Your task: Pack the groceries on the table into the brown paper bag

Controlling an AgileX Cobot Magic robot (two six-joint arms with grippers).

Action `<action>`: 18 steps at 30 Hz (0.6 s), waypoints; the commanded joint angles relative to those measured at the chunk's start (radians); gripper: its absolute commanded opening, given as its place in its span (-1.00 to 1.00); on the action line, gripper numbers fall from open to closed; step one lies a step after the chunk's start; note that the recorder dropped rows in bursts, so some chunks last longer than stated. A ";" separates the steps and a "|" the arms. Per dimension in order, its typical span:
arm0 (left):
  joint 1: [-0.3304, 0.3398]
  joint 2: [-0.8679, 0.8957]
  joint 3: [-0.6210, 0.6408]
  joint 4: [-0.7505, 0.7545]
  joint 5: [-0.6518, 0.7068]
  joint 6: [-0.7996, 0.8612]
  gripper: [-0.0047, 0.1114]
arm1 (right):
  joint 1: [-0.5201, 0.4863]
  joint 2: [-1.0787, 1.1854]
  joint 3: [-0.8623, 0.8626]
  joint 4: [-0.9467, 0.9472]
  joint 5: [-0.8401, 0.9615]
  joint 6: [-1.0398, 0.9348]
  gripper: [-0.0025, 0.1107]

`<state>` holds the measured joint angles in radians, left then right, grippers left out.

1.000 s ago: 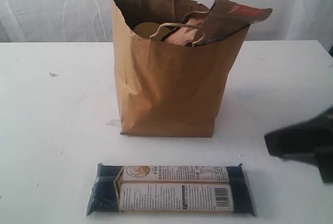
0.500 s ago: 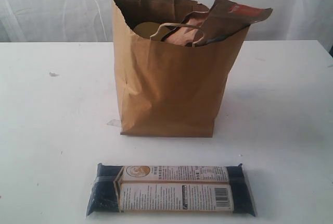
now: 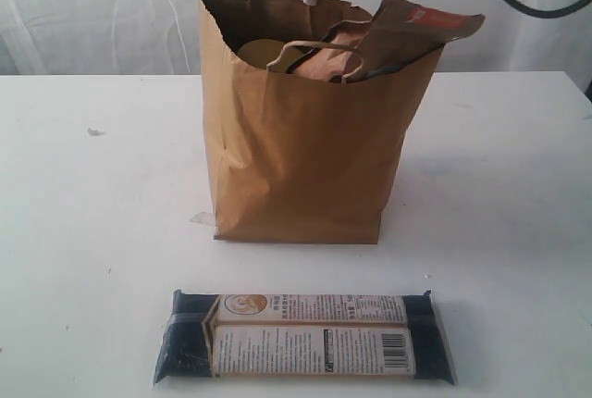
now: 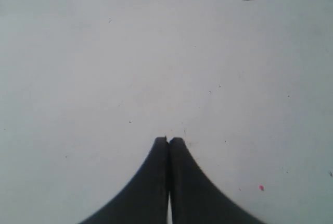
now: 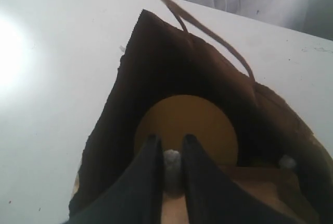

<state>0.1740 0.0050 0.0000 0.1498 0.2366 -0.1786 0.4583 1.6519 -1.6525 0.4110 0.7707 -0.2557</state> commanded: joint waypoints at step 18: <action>-0.007 -0.005 0.000 0.000 -0.005 0.000 -0.92 | 0.001 -0.042 -0.009 -0.009 0.033 -0.012 -0.36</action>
<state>0.1740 0.0050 0.0000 0.1498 0.2366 -0.1786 0.4583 1.6451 -1.6525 0.4110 0.7992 -0.2557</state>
